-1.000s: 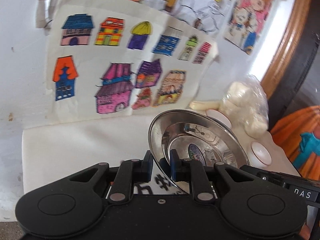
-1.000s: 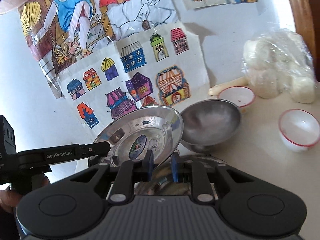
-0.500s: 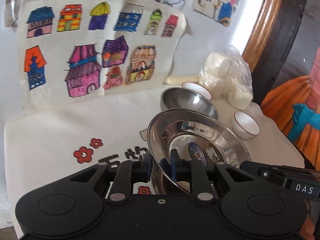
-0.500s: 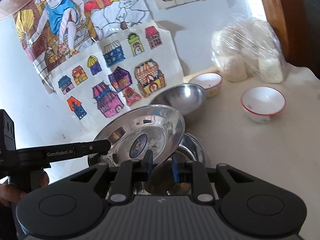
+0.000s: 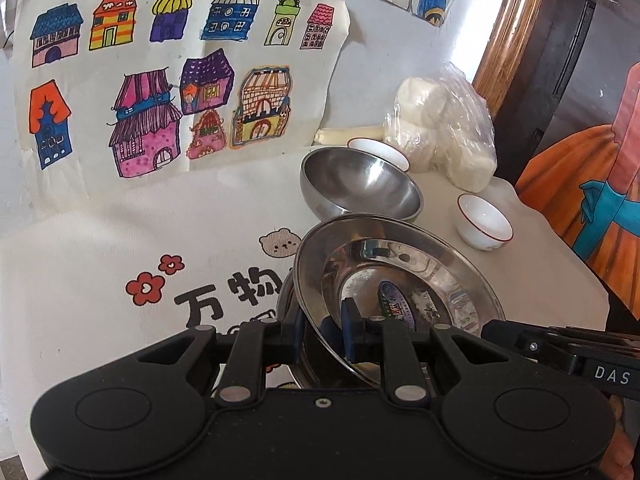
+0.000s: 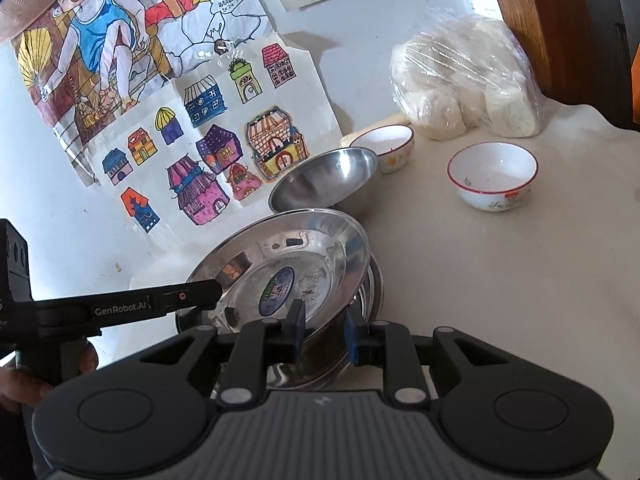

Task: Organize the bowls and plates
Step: 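Lift the blue-sticker plate with the left gripper and carry it over the large plate, then lower the blue-sticker plate onto the large plate and open the left gripper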

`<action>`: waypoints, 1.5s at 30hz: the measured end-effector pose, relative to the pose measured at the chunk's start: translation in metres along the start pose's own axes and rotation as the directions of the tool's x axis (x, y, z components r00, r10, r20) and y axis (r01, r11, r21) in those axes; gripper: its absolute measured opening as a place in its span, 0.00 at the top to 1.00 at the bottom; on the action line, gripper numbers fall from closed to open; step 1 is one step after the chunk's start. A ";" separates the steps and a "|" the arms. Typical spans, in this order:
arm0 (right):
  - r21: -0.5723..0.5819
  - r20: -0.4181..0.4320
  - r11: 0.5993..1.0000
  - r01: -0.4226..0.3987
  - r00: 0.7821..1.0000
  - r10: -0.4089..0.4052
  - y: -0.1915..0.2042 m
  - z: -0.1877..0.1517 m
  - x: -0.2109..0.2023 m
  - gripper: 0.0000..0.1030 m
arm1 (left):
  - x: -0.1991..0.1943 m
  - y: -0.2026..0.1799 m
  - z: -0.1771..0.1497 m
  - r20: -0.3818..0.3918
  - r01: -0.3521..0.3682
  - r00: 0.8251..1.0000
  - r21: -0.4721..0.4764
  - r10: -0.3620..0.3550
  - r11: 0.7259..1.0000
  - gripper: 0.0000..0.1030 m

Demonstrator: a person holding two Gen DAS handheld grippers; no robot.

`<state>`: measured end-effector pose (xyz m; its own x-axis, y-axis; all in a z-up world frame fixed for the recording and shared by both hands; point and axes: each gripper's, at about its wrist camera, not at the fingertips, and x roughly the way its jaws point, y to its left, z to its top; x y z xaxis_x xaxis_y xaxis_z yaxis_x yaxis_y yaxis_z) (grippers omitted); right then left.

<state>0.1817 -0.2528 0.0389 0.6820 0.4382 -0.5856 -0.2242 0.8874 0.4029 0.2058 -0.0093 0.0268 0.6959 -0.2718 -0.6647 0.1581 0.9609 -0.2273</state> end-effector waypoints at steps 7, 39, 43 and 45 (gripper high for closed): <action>-0.006 -0.002 1.000 0.003 1.000 -0.003 0.002 -0.005 -0.002 0.77 | 0.000 0.000 -0.003 -0.010 0.004 1.000 0.004 -0.004 1.000 0.79; -0.007 -0.033 1.000 -0.006 0.999 0.006 0.002 -0.011 0.001 0.70 | 0.000 0.001 -0.004 -0.037 0.007 0.999 0.010 -0.007 1.000 0.78; -0.015 -0.031 1.000 -0.002 1.000 0.001 0.002 -0.011 0.001 0.68 | 0.000 0.001 -0.004 -0.039 0.010 0.999 0.006 -0.010 1.000 0.77; -0.021 -0.028 1.000 0.003 1.000 -0.003 0.003 -0.011 0.002 0.67 | 0.000 0.001 -0.004 -0.039 0.011 0.999 0.003 -0.011 1.000 0.77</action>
<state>0.1741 -0.2477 0.0312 0.6629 0.4391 -0.6064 -0.2367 0.8913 0.3866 0.2030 -0.0082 0.0238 0.6664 -0.2839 -0.6894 0.1677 0.9581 -0.2324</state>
